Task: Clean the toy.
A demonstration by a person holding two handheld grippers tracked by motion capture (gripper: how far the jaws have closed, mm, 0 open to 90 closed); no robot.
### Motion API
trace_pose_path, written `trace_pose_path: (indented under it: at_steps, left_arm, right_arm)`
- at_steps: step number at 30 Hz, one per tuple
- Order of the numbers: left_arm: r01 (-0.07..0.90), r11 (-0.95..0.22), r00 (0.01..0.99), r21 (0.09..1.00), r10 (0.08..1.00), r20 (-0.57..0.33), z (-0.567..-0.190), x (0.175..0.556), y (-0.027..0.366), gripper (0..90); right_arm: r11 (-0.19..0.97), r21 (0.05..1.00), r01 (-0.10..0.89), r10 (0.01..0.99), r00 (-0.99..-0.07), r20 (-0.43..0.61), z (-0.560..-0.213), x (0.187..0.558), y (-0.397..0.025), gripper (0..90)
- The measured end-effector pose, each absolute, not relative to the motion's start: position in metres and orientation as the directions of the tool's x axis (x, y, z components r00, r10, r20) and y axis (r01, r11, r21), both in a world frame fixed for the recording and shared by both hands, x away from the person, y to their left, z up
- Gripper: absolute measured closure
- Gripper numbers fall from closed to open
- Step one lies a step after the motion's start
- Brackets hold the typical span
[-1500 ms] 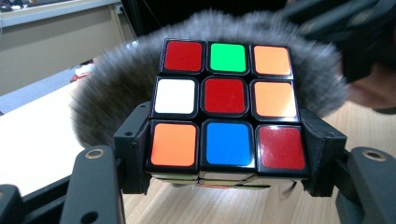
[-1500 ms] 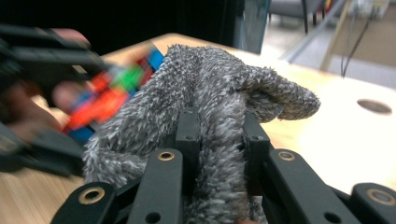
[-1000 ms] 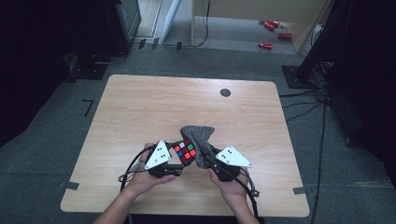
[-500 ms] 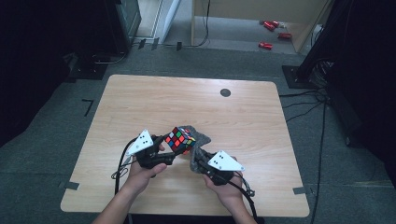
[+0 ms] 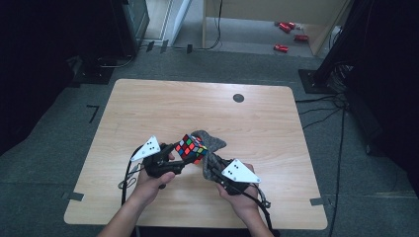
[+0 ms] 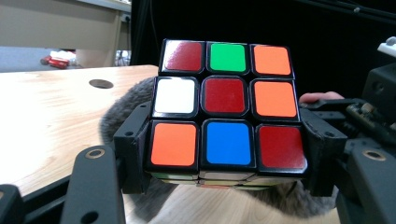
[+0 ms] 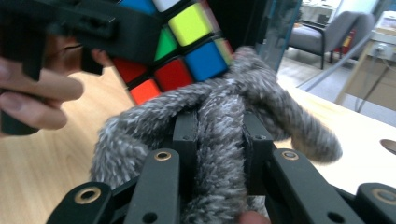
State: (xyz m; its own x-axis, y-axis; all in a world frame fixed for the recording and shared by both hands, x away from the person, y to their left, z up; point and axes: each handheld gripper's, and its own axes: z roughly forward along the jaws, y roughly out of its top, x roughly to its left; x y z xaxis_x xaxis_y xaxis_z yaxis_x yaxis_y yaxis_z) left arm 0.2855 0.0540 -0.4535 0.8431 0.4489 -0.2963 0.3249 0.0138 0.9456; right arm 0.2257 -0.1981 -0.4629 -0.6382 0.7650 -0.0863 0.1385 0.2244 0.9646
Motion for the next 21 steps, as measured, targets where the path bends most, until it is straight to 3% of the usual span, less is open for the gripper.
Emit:
trace_pose_path:
  at_steps: [7,13,21]
  left_arm:
    - [0.331,0.018,0.838,0.944,0.454,-0.302,-0.453,0.286,0.056,34.8]
    - [0.329,0.018,0.845,0.944,0.440,-0.303,-0.453,0.285,0.054,34.8]
    - [0.334,0.021,0.839,0.942,0.449,-0.307,-0.452,0.286,0.056,34.8]
  right_arm:
    - [0.323,0.940,0.111,0.691,-0.706,-0.154,-0.472,0.221,-0.180,72.3]
    - [0.233,0.966,0.110,0.760,-0.641,-0.111,-0.462,0.225,-0.196,72.3]
    - [0.317,0.943,0.106,0.691,-0.706,-0.153,-0.472,0.220,-0.179,71.8]
